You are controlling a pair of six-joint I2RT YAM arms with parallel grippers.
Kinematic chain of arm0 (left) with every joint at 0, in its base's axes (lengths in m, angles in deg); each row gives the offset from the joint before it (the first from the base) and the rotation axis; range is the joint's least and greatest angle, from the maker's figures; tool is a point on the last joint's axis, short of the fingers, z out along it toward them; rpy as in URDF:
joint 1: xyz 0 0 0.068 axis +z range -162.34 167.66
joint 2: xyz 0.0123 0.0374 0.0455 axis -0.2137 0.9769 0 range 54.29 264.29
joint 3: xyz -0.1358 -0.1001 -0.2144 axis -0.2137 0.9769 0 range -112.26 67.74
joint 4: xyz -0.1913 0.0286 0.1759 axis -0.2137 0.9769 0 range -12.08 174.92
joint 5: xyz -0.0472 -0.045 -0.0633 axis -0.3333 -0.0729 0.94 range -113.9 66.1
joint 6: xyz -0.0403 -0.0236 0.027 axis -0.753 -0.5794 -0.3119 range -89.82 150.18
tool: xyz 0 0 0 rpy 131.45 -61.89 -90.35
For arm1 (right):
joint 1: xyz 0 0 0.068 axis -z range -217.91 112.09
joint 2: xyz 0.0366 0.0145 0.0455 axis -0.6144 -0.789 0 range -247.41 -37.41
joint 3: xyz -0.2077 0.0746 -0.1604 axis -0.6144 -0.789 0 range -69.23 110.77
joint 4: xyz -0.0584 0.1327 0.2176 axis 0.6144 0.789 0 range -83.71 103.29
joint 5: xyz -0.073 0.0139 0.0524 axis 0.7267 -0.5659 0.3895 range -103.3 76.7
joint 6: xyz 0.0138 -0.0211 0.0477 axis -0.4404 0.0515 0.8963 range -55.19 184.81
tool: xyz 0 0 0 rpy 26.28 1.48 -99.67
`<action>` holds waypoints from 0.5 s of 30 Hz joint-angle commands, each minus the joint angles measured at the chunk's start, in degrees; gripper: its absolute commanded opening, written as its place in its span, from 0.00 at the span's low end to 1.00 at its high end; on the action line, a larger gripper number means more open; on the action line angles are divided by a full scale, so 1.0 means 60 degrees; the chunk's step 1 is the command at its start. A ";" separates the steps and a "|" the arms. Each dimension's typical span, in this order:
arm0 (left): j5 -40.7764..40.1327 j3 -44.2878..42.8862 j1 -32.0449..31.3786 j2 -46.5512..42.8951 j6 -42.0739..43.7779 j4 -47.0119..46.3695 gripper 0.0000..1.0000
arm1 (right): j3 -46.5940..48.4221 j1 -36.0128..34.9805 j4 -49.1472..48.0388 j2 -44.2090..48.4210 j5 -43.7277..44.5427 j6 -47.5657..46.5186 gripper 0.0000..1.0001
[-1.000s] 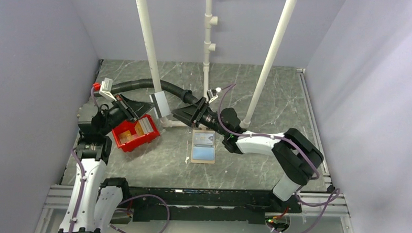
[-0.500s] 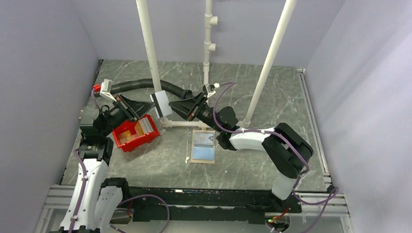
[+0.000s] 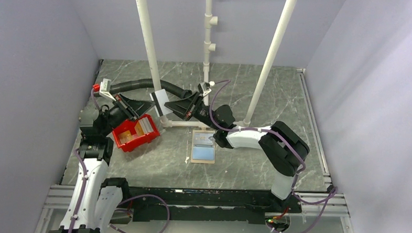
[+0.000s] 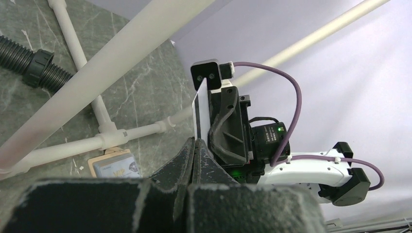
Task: Put the credit cards into the card holder
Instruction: Pick up the credit card from the storage box, then insert the credit card into the card holder.
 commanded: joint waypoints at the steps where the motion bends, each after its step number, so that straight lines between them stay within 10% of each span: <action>1: 0.0044 -0.0034 -0.0031 -0.0026 0.0055 -0.0037 0.00 | 0.0561 -0.0049 0.0039 0.0240 -0.0550 -0.0718 0.00; 6: -0.1069 -0.1129 -0.0033 0.0012 0.2267 0.4548 0.73 | 0.0163 0.0211 0.3971 0.1645 -0.1098 -0.3800 0.00; 10: -0.1338 -0.1472 -0.0031 0.0534 0.3612 0.6813 0.78 | 0.1231 0.0179 1.1324 0.2600 -0.0093 -1.0672 0.00; 15: -0.0586 -0.0015 -0.0794 0.0743 0.3302 0.5770 0.74 | 0.0551 0.1253 1.4479 0.3600 -0.1024 -1.6328 0.00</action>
